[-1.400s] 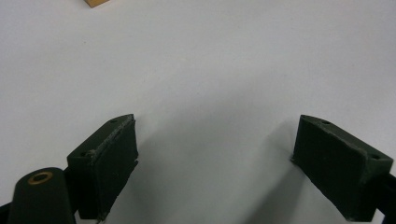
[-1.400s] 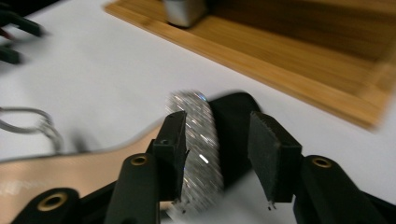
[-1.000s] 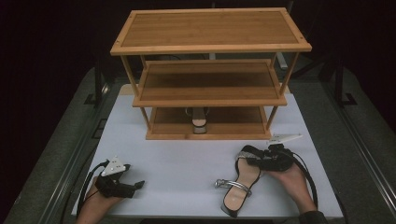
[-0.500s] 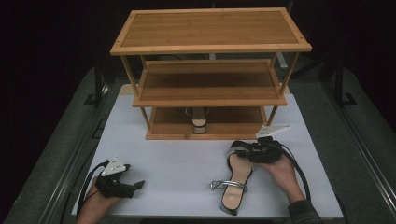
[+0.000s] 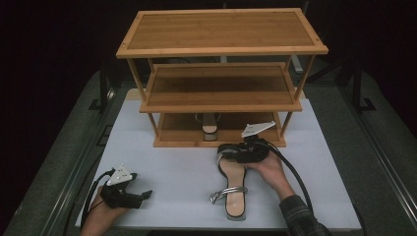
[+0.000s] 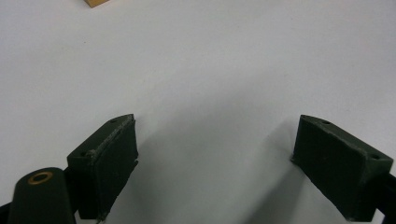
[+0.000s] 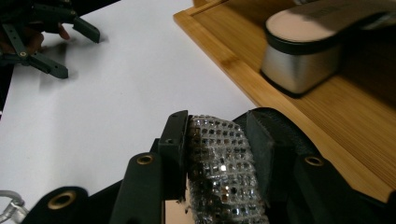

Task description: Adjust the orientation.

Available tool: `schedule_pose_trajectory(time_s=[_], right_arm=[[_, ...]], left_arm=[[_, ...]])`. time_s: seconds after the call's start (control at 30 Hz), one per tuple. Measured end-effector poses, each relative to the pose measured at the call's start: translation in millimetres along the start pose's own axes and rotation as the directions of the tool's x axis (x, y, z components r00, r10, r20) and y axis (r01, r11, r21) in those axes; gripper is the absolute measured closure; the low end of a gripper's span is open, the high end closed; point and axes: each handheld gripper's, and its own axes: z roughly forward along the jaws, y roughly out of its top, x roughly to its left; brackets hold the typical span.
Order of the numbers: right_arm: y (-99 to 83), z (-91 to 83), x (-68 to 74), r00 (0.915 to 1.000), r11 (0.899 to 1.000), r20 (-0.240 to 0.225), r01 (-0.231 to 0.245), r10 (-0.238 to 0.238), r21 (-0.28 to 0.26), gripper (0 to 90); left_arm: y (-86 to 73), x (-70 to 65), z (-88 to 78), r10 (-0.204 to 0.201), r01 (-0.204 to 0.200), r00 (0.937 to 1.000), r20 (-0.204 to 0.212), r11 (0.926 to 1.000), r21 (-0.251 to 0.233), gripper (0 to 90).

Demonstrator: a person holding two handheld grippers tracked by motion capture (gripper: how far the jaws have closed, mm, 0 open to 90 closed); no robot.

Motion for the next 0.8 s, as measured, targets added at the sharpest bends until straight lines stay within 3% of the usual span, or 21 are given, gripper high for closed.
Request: schedule_pose_trajectory(time_s=[0.13, 0.27, 0.33, 0.37, 0.47, 0.5, 0.8], right_arm=[[0.0, 12.8, 1.1, 0.9999, 1.000, -0.010, 0.010, -0.010, 0.020, 58.7], [-1.4, 8.9, 0.2, 1.0000, 1.000, 0.002, 0.007, -0.007, 0.031, 52.6], [-2.9, -0.2, 2.0, 0.9990, 1.000, 0.043, 0.009, -0.010, 0.020, 51.0], [-4.8, -13.9, 5.2, 0.9983, 1.000, 0.058, 0.009, -0.009, 0.012, 51.0], [-8.6, -28.4, 10.1, 0.9981, 1.000, 0.062, 0.000, -0.001, 0.015, 51.8], [-14.0, -37.8, 15.1, 0.9976, 1.000, 0.069, 0.009, -0.008, -0.006, 53.8], [-58.6, -79.4, 45.8, 0.9975, 1.000, 0.065, -0.026, 0.026, -0.002, 55.9]], left_arm=[[0.0, 0.0, 0.0, 0.000, 0.000, 1.0000, 0.000, 1.0000, 0.000, 12.7], [-0.1, -0.1, 0.1, 0.000, 0.000, 1.0000, 0.000, 1.0000, -0.001, 12.7], [-0.2, -0.1, 0.1, 0.000, 0.000, 1.0000, 0.000, 1.0000, -0.002, 12.7], [-0.1, -0.1, 0.1, 0.000, 0.000, 1.0000, 0.000, 1.0000, -0.002, 12.7], [-0.1, 0.0, 0.1, -0.001, 0.001, 1.0000, 0.000, 1.0000, -0.002, 12.7], [-0.1, -0.1, 0.1, -0.001, 0.001, 1.0000, 0.000, 1.0000, -0.002, 12.7], [0.0, 0.0, 0.0, 0.000, 0.000, 1.0000, 0.001, 1.0000, 0.001, 12.7]])
